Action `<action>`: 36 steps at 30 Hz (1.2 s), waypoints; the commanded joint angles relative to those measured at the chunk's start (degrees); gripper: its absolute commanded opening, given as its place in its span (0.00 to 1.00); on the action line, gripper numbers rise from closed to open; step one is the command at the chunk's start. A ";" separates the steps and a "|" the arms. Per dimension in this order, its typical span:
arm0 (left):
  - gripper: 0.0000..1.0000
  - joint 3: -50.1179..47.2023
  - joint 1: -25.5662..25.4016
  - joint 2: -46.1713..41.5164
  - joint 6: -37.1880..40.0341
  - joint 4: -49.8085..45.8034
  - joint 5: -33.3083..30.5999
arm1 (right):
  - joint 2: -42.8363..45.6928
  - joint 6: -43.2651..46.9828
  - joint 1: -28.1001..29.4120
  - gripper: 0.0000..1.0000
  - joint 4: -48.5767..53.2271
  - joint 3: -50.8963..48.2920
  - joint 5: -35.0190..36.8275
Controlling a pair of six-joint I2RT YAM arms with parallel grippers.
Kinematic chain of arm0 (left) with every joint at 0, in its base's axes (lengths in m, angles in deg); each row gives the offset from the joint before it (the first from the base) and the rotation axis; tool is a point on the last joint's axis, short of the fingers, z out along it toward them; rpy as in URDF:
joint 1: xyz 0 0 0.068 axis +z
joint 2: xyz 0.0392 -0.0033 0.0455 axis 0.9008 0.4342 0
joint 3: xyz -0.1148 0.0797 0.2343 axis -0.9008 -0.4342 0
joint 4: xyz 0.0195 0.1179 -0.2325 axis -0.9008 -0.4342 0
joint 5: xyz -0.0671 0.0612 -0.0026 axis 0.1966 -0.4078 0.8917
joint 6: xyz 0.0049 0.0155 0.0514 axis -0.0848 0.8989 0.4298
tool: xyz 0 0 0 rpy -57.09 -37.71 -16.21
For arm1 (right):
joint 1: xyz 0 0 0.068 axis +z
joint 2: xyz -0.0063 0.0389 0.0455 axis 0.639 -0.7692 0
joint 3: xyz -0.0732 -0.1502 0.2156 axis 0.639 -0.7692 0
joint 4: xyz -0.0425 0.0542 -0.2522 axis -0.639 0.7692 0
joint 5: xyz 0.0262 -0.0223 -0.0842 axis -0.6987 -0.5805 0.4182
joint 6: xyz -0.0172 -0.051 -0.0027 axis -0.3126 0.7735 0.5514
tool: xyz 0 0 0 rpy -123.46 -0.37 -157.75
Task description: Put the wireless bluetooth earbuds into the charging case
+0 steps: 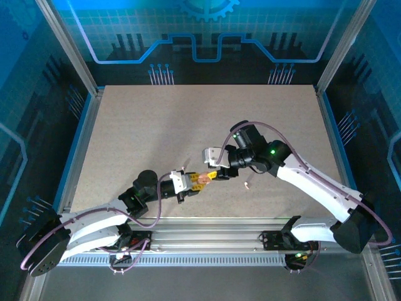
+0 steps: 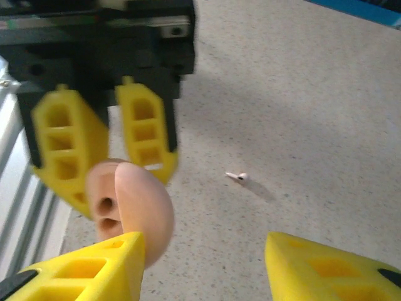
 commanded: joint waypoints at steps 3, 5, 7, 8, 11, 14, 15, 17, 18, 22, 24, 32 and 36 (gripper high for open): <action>0.14 0.57 -0.23 -1.23 -1.62 2.62 1.26 | 1.54 -1.95 -1.12 0.53 -2.23 -0.93 0.56; 0.14 0.37 -0.26 -1.30 -1.74 2.71 0.68 | 2.65 -2.28 -1.26 0.53 -3.05 -1.60 0.64; 0.14 0.22 -0.21 -1.30 -1.97 2.88 0.25 | 3.81 -2.48 -1.37 0.54 -3.34 -2.10 0.95; 0.14 0.20 -0.20 -1.30 -2.19 2.97 -0.21 | 4.23 -2.64 -1.54 0.55 -3.30 -2.27 0.91; 0.14 -0.19 -0.14 -1.16 -3.16 3.81 -2.88 | 5.90 -2.96 -1.67 0.55 -3.53 -3.27 -0.39; 0.14 -0.61 -0.11 -1.12 -3.69 4.45 -3.25 | 7.03 -3.29 -1.69 0.55 -3.56 -4.18 -2.65; 0.14 -0.61 -0.16 -1.11 -3.87 4.41 -3.07 | 7.04 -3.53 -1.68 0.55 -3.49 -4.30 -3.11; 0.14 -0.78 -0.12 -1.15 -4.25 4.69 -3.19 | 6.57 -4.15 -1.58 0.56 -3.61 -4.27 -3.26; 0.14 -0.93 -0.13 -1.19 -4.42 4.81 -3.49 | 6.23 -4.64 -1.60 0.55 -3.72 -4.24 -3.35; 0.13 -1.47 1.03 -1.90 -7.41 5.25 -8.33 | 4.24 -9.79 -1.34 0.56 -5.13 -3.34 -0.80; 0.12 -1.90 4.70 -2.47 -11.35 4.40 -7.97 | 2.61 -15.19 -1.33 0.56 -5.41 -1.96 3.15; 0.12 -6.04 15.38 -7.72 -20.70 1.94 -14.81 | -3.31 -33.47 -1.26 0.54 -6.70 1.87 7.24; 0.11 -5.88 20.30 -11.01 -24.34 -5.68 -19.52 | -10.92 -43.76 -0.91 0.52 -1.24 8.23 10.43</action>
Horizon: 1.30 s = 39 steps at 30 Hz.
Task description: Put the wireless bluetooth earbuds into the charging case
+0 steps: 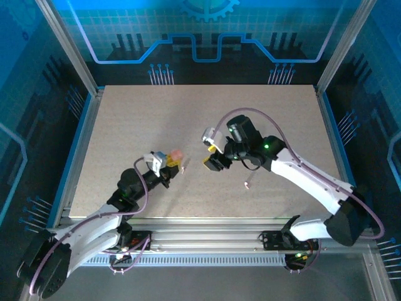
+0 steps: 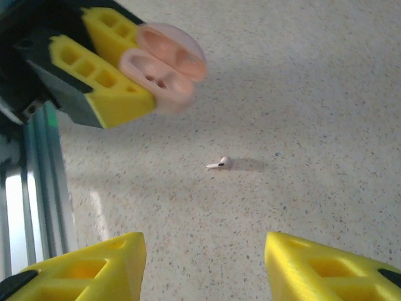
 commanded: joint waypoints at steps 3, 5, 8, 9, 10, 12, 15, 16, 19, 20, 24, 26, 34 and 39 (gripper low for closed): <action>0.11 -1.14 6.78 -3.94 -8.20 -7.36 -6.87 | -9.61 -19.33 1.16 0.50 3.80 7.39 4.52; 0.11 -1.40 9.01 -4.94 -10.02 -9.12 -7.92 | -12.71 -25.35 1.91 0.49 3.95 9.13 7.02; 0.12 -1.68 11.95 -5.54 -13.20 -10.25 -8.39 | -17.87 -35.20 2.77 0.47 5.35 12.85 10.37; 0.13 -1.60 12.63 -5.43 -14.04 -10.80 -8.39 | -19.59 -38.06 3.07 0.45 5.42 13.93 10.87; 0.13 -1.38 13.14 -5.35 -14.66 -11.38 -8.60 | -21.05 -40.11 3.42 0.44 5.51 14.99 11.23; 0.13 -1.16 14.04 -4.95 -15.78 -11.88 -8.96 | -24.40 -43.09 4.50 0.43 6.06 17.46 12.39; 0.14 -0.60 14.46 -4.97 -16.49 -13.31 -9.55 | -29.32 -48.34 5.15 0.42 7.72 21.71 13.10; 0.14 -0.48 14.46 -5.12 -16.54 -13.63 -9.68 | -30.73 -49.92 5.23 0.42 8.16 22.82 13.06; 0.14 0.14 14.55 -5.99 -16.44 -15.31 -9.98 | -35.38 -53.54 5.36 0.41 9.68 26.48 12.31; 0.14 0.12 14.63 -6.33 -16.36 -15.46 -10.02 | -37.06 -54.60 5.46 0.41 10.74 27.94 12.26; 0.16 -0.14 14.81 -6.84 -16.43 -15.06 -10.86 | -43.13 -57.24 5.76 0.41 14.22 32.42 11.89; 0.16 -0.02 14.90 -6.83 -16.32 -14.96 -10.76 | -45.56 -57.72 6.02 0.41 14.97 34.16 11.31; 0.16 0.17 15.07 -6.92 -15.99 -15.02 -10.84 | -52.69 -58.40 7.77 0.37 17.77 40.05 10.26; 0.16 0.33 15.16 -7.19 -15.41 -15.02 -10.82 | -54.26 -58.23 8.36 0.35 19.34 41.75 10.66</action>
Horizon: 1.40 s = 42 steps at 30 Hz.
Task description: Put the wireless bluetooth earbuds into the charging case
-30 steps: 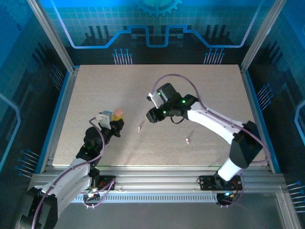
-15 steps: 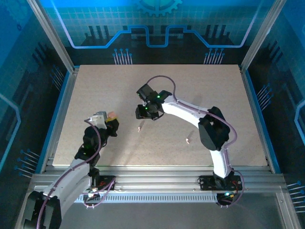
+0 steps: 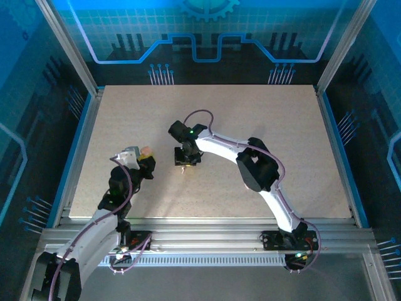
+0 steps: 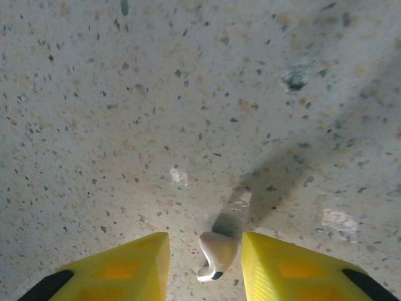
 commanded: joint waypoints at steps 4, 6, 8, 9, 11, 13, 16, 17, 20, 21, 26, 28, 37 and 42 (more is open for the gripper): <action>0.16 1.41 0.69 -1.61 0.90 -0.13 -1.06 | -2.64 -0.99 0.90 0.33 3.67 2.46 -0.07; 0.16 1.35 0.69 -1.82 0.99 -0.29 -1.03 | -3.07 -0.97 0.97 0.32 3.82 2.62 -0.11; 0.16 1.39 0.69 -1.99 1.08 -0.40 -0.99 | -3.48 -0.83 1.05 0.32 4.09 3.01 -0.02; 0.16 1.39 0.69 -2.07 1.08 -0.40 -1.06 | -3.67 -0.84 1.10 0.32 4.25 3.29 -0.09; 0.16 1.39 0.69 -2.17 1.08 -0.40 -1.02 | -4.03 -0.73 1.26 0.32 4.65 3.67 0.15; 0.16 1.39 0.69 -2.17 1.08 -0.40 -1.06 | -4.43 -0.56 1.36 0.32 5.04 4.15 0.41; 0.16 1.35 0.69 -2.25 1.13 -0.49 -0.92 | -4.92 -0.27 1.46 0.31 5.76 4.65 0.97; 0.16 1.39 0.70 -2.30 1.17 -0.56 -0.86 | -5.09 -0.06 1.46 0.29 6.14 4.74 1.35; 0.16 1.39 0.69 -2.51 1.17 -0.75 -0.81 | -5.20 0.14 1.56 0.28 7.06 4.83 2.19; 0.16 1.39 0.69 -2.52 1.17 -0.80 -0.86 | -5.11 0.20 1.72 0.28 7.30 4.93 2.38; 0.16 1.39 0.78 -2.61 1.17 -0.84 -0.84 | -5.44 0.84 2.31 0.31 9.48 6.38 4.21; 0.16 1.31 0.78 -2.69 1.17 -0.91 -0.85 | -5.83 1.08 2.61 0.31 10.26 7.05 4.80; 0.16 1.29 0.78 -2.96 1.17 -1.08 -1.00 | -6.93 1.68 2.88 0.26 11.22 8.08 5.74; 0.16 1.46 0.78 -2.87 1.26 -1.28 -0.74 | -6.35 1.69 2.84 0.24 10.85 7.83 6.04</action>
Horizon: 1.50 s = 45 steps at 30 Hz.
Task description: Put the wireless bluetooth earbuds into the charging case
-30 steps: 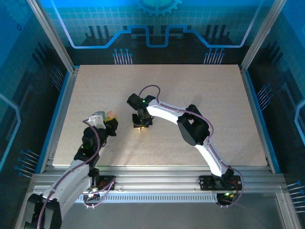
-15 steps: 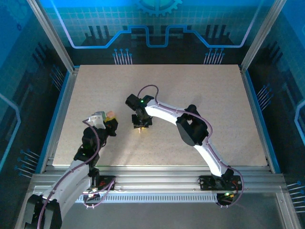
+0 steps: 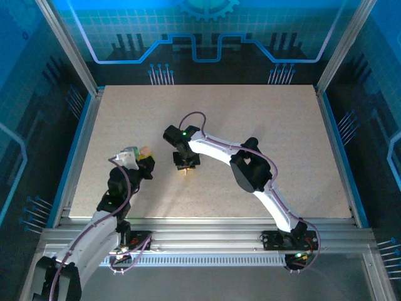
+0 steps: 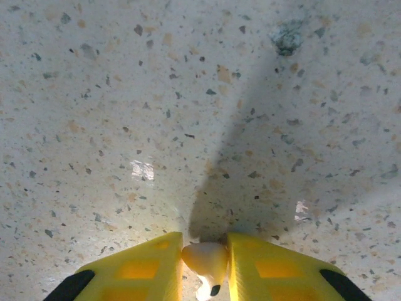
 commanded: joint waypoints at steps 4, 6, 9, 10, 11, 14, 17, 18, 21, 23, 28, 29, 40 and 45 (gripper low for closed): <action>0.16 1.55 0.56 -0.64 1.37 0.31 -0.08 | 0.86 -0.42 1.00 0.22 -0.51 -1.64 1.36; 0.15 1.57 0.56 -0.49 1.54 0.31 0.41 | 2.56 -0.66 1.00 0.21 -2.03 -3.41 1.65; 0.15 1.78 0.56 -0.01 1.72 0.19 1.66 | 5.99 -0.80 0.96 0.21 -3.16 -5.88 3.07; 0.15 1.97 0.56 0.42 1.71 -0.01 2.35 | 7.32 -0.89 1.00 0.21 -3.69 -7.12 3.84; 0.15 2.15 0.56 1.02 1.79 0.27 3.34 | 8.84 -1.06 1.00 0.21 -4.43 -8.49 4.48; 0.15 2.09 0.47 3.63 1.81 2.49 6.50 | 13.80 -1.39 0.77 0.21 -7.73 -13.47 5.94; 0.14 1.94 0.39 6.45 1.40 4.84 9.61 | 18.93 -1.60 0.72 0.21 -9.69 -17.85 8.50; 0.14 1.91 0.30 7.31 1.20 5.66 10.45 | 20.42 -1.47 0.67 0.21 -10.20 -19.07 9.31; 0.14 2.55 -0.21 10.77 1.08 7.36 12.37 | 25.26 -1.34 0.52 0.21 -12.20 -23.21 11.45; 0.14 3.09 -1.20 13.66 1.72 9.15 13.07 | 28.63 -1.23 0.34 0.21 -13.60 -25.68 12.67; 0.14 3.39 -4.14 22.42 3.62 19.05 17.03 | 35.75 -0.31 0.30 0.21 -17.72 -31.17 14.64; 0.14 3.48 -4.84 24.48 4.23 21.43 18.24 | 37.23 0.21 0.53 0.22 -18.70 -32.30 15.25; 0.15 3.93 -8.03 46.17 5.49 55.06 33.06 | 49.48 8.35 2.44 0.22 -31.43 -43.13 17.22; 0.13 5.50 -10.86 48.72 9.23 56.16 36.51 | 54.12 11.27 2.86 0.22 -38.22 -48.17 15.66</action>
